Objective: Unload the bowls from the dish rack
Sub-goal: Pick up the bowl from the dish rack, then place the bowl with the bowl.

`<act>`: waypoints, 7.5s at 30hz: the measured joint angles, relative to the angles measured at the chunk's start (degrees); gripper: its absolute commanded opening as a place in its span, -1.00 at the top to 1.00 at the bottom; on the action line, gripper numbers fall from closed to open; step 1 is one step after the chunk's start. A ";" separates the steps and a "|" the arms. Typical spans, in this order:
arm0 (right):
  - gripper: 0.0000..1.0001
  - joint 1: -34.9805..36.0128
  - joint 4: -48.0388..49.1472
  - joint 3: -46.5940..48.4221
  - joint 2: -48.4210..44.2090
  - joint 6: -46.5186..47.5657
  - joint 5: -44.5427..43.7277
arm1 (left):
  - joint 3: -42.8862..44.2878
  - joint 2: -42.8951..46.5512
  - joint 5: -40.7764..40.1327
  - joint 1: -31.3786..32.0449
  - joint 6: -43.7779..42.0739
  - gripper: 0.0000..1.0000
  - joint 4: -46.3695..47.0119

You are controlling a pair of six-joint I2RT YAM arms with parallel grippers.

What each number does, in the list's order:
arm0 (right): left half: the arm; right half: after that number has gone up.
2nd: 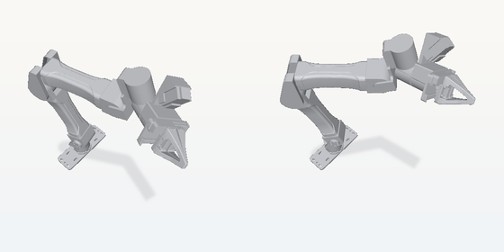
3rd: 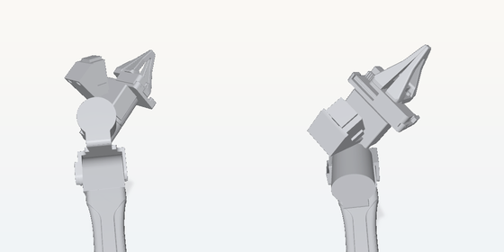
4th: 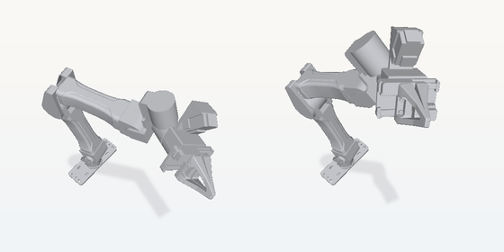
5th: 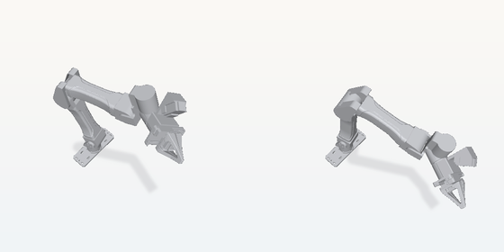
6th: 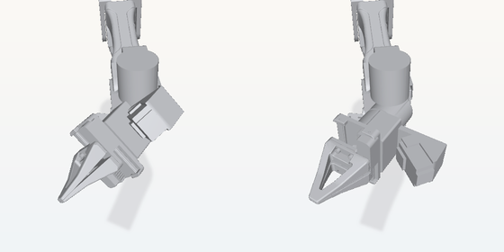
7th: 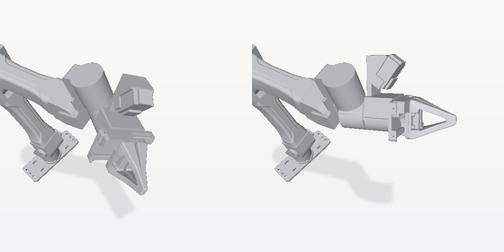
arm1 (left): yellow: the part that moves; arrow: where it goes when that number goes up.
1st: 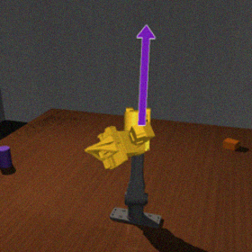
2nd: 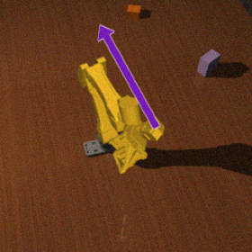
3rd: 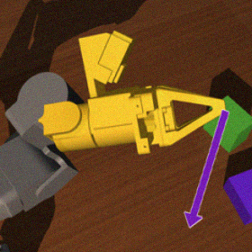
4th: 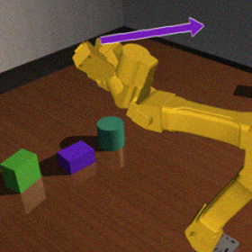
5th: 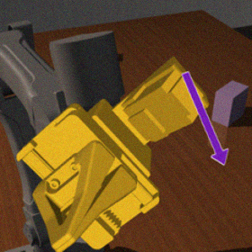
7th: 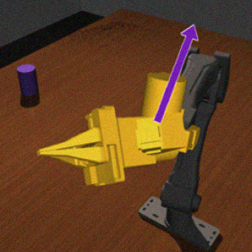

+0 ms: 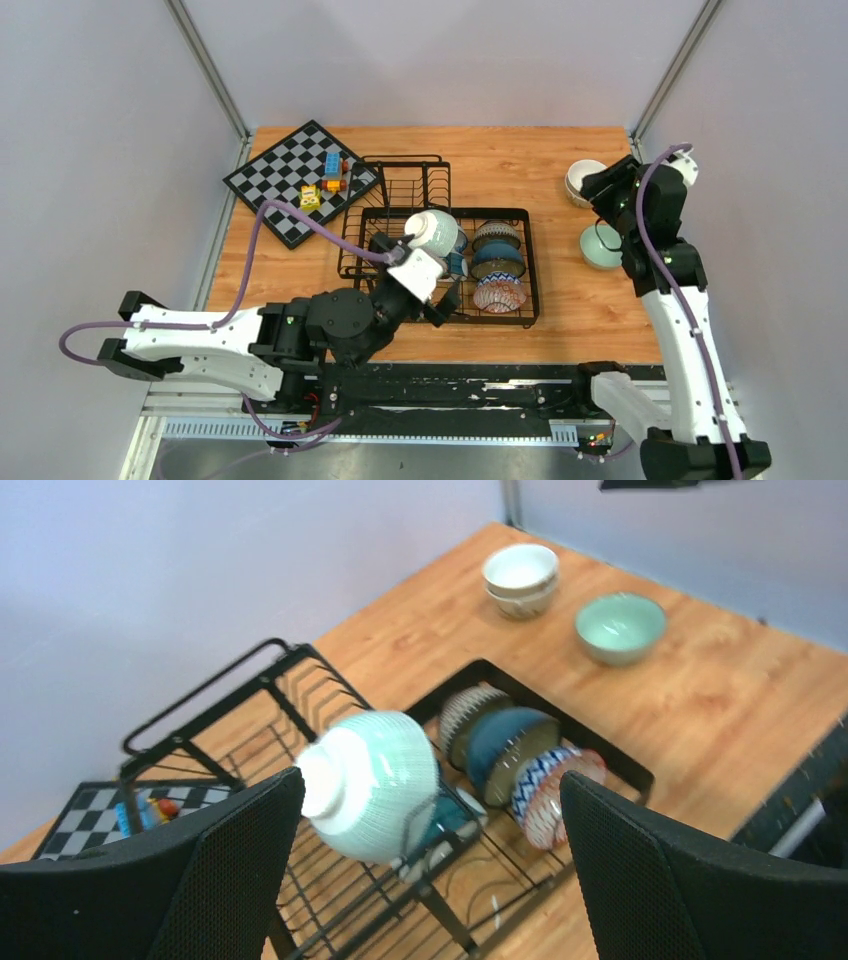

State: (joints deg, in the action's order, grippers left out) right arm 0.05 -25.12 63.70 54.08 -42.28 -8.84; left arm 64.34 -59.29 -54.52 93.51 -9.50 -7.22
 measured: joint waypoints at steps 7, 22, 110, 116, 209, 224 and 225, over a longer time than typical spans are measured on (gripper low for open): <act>-0.13 12.74 2.36 0.52 -3.15 4.90 10.75 | 5.22 -0.22 2.08 -9.66 5.95 -1.00 -4.09; -0.41 22.18 40.22 -27.80 -4.28 -10.47 40.28 | -8.22 6.62 41.00 -43.25 33.55 -0.93 -1.07; 1.00 35.19 86.09 -26.21 22.60 -39.89 47.01 | -22.03 10.12 53.68 -54.88 49.31 -0.01 9.22; 1.00 35.76 89.88 -21.97 27.74 -41.90 48.46 | -20.46 12.35 49.83 -55.45 47.63 -0.25 5.22; 1.00 88.17 -20.09 20.63 7.32 76.04 -16.83 | 7.04 10.45 80.52 -55.08 41.38 -1.00 0.26; 1.00 89.99 -27.54 25.59 11.54 78.23 -17.57 | 33.73 -9.07 60.81 -37.68 28.04 -0.58 -32.94; 1.00 90.01 -27.71 25.81 11.69 77.96 -17.53 | 34.42 -10.03 58.80 -37.31 27.63 -0.54 -34.58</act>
State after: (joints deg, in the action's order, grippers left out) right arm 90.06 -52.84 89.52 65.78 35.68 -26.37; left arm 98.76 -69.32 4.27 56.21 18.13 -41.80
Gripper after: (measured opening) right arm 0.128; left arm 0.822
